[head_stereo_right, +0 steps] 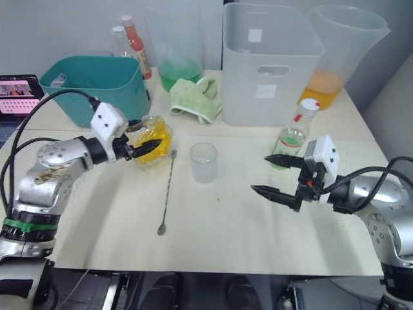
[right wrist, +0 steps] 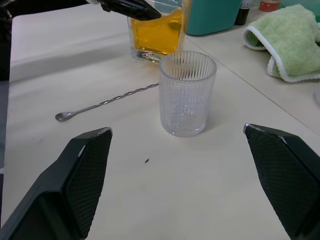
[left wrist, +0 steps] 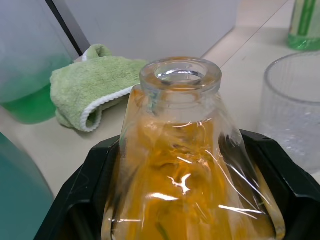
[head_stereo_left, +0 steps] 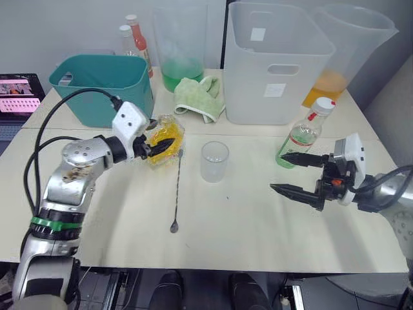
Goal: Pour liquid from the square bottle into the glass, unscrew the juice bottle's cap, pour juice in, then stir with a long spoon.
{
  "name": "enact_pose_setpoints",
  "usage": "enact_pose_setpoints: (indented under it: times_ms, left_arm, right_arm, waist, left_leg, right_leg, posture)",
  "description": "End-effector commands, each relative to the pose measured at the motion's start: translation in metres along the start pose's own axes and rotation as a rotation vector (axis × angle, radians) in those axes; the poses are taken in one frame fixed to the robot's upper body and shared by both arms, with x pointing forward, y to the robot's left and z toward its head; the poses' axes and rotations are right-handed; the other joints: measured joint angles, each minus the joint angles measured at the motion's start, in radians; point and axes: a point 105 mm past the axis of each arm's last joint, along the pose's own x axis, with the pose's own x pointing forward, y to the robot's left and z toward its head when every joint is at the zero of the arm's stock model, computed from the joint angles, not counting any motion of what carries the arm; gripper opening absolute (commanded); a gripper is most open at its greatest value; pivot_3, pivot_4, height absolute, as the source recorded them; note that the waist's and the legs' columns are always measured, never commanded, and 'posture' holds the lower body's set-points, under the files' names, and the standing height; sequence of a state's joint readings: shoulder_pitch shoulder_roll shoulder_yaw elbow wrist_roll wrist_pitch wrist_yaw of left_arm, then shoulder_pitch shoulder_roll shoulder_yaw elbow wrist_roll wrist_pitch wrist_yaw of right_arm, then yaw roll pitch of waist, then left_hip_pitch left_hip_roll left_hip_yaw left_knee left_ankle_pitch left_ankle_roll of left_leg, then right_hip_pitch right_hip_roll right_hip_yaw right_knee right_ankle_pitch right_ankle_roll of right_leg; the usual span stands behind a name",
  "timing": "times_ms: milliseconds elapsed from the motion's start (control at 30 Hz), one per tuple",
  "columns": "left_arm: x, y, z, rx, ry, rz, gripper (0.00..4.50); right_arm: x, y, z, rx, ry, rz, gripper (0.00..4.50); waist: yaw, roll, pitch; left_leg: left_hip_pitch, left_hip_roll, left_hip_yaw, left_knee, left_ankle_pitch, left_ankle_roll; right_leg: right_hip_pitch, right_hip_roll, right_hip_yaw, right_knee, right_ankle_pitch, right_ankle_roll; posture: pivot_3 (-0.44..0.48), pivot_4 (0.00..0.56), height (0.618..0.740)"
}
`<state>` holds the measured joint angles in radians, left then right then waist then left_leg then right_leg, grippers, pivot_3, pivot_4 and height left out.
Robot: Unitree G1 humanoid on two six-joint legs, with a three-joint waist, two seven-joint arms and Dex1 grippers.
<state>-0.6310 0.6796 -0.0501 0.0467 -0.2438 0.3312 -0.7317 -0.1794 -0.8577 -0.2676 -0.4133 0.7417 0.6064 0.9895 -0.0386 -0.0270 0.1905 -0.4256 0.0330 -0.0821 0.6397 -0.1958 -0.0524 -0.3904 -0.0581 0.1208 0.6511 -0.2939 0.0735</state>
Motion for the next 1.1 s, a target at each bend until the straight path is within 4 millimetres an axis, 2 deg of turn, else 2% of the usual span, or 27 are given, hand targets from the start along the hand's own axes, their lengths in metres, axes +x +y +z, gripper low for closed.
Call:
enact_pose_setpoints:
  times_ms: [33,167,300,633,933,1100]
  left_arm:
    - [0.006,0.012,0.040,0.164,-0.133,0.060,2.82]
    - [0.021,0.019,0.054,0.272,-0.192,0.123,2.82]
    - [0.032,0.013,0.058,0.355,-0.219,0.102,2.82]
    - [0.048,0.000,0.048,0.499,-0.233,0.115,2.82]
    - [0.051,-0.007,0.053,0.611,-0.276,0.125,2.82]
    - [0.057,-0.016,0.049,0.620,-0.288,0.108,2.82]
  right_arm:
    - [-0.002,0.006,0.014,-0.035,-0.036,-0.018,4.47]
    - [-0.001,0.011,0.017,-0.020,-0.044,-0.028,4.47]
    - [0.001,0.014,0.022,-0.018,-0.055,-0.029,4.47]
    - [0.006,0.014,0.022,-0.005,-0.076,-0.061,4.47]
    - [0.006,0.015,0.018,-0.002,-0.064,-0.085,4.47]
    - [0.001,0.012,0.013,0.007,-0.059,-0.119,4.47]
  waist:
    - [0.002,0.000,0.000]
    - [0.005,0.000,0.000]
    - [0.009,-0.001,0.000]
    - [0.009,-0.001,0.000]
    - [0.016,-0.001,0.000]
    - [0.021,-0.001,0.000]
  left_leg:
    - [0.000,0.000,0.000,0.000,0.000,0.000]
    - [0.000,0.000,0.000,0.002,0.000,0.000]
    - [0.000,-0.001,0.000,0.003,0.000,0.000]
    - [0.001,-0.001,0.000,0.003,0.000,0.001]
    - [0.001,-0.001,0.000,0.004,0.001,0.001]
    - [0.001,-0.001,0.000,0.004,0.001,0.001]
  right_leg:
    - [0.000,0.000,0.000,0.000,0.000,0.000]
    - [0.000,0.000,0.000,0.001,0.000,0.000]
    - [0.000,0.000,0.000,0.004,0.000,0.000]
    - [-0.001,0.000,0.000,0.006,0.000,0.000]
    - [-0.001,0.000,0.000,0.007,0.000,0.000]
    - [0.000,0.000,0.000,0.008,0.000,0.000]
  posture:
    - [0.000,0.150,0.740]
    - [0.000,0.150,0.740]
    - [0.000,0.150,0.740]
    - [0.000,0.150,0.740]
    - [0.000,0.150,0.740]
    - [0.000,0.150,0.740]
